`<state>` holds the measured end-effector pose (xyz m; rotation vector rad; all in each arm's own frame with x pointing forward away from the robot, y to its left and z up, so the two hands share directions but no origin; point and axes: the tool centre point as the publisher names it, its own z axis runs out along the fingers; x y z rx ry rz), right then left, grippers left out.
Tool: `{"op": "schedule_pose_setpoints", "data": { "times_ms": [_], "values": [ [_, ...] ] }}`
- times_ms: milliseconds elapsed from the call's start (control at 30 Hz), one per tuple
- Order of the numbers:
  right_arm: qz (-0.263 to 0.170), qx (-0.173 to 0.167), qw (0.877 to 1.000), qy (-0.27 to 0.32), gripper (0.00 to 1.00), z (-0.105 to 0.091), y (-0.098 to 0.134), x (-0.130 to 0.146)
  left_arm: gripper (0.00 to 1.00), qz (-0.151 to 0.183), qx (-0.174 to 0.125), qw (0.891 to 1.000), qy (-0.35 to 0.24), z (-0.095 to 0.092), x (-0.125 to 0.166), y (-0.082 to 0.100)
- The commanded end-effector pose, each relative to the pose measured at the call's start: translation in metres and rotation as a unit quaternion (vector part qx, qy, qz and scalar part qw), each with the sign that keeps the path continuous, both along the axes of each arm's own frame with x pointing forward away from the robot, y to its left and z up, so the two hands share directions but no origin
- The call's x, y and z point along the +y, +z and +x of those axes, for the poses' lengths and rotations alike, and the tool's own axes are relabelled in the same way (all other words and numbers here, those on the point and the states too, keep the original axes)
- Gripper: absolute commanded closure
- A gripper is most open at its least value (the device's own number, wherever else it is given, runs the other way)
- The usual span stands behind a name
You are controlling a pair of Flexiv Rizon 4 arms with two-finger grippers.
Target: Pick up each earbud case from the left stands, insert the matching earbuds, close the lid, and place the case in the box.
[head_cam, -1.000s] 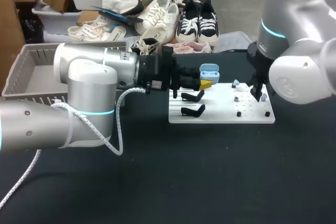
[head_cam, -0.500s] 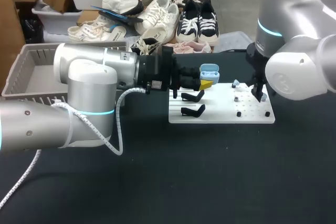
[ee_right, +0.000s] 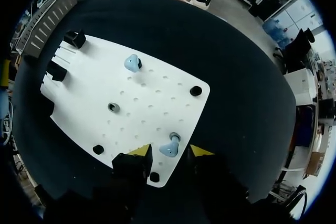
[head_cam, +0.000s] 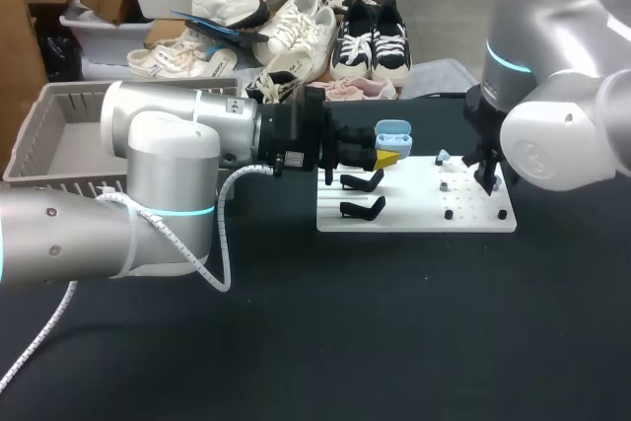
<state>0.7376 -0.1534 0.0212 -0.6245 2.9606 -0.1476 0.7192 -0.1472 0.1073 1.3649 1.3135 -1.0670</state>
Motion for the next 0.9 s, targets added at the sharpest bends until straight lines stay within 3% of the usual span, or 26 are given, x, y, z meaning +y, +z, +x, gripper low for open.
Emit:
{"op": "schedule_pose_setpoints", "data": {
  "times_ms": [33, 367, 467, 900],
  "values": [
    [0.0, 0.0, 1.0, -0.001, 0.62, 0.0, -0.0029, 0.002, 1.0, -0.001, -0.001, 1.0, 0.002, -0.0013, 0.0001, -0.0005],
    [-0.002, 0.001, 1.0, -0.005, 0.67, -0.0013, -0.002, 0.0036, 1.0, -0.001, -0.001, 1.0, 0.002, -0.0013, 0.0001, -0.0005],
    [-0.003, 0.002, 1.0, -0.006, 0.72, -0.0011, -0.0019, 0.0043, 1.0, -0.001, -0.001, 1.0, 0.002, -0.0013, 0.0001, -0.0005],
    [-0.006, -0.001, 1.0, -0.011, 0.72, 0.0008, 0.0001, 0.0053, 1.0, -0.001, -0.001, 1.0, 0.002, -0.0013, 0.0001, -0.0005]
  ]
}}
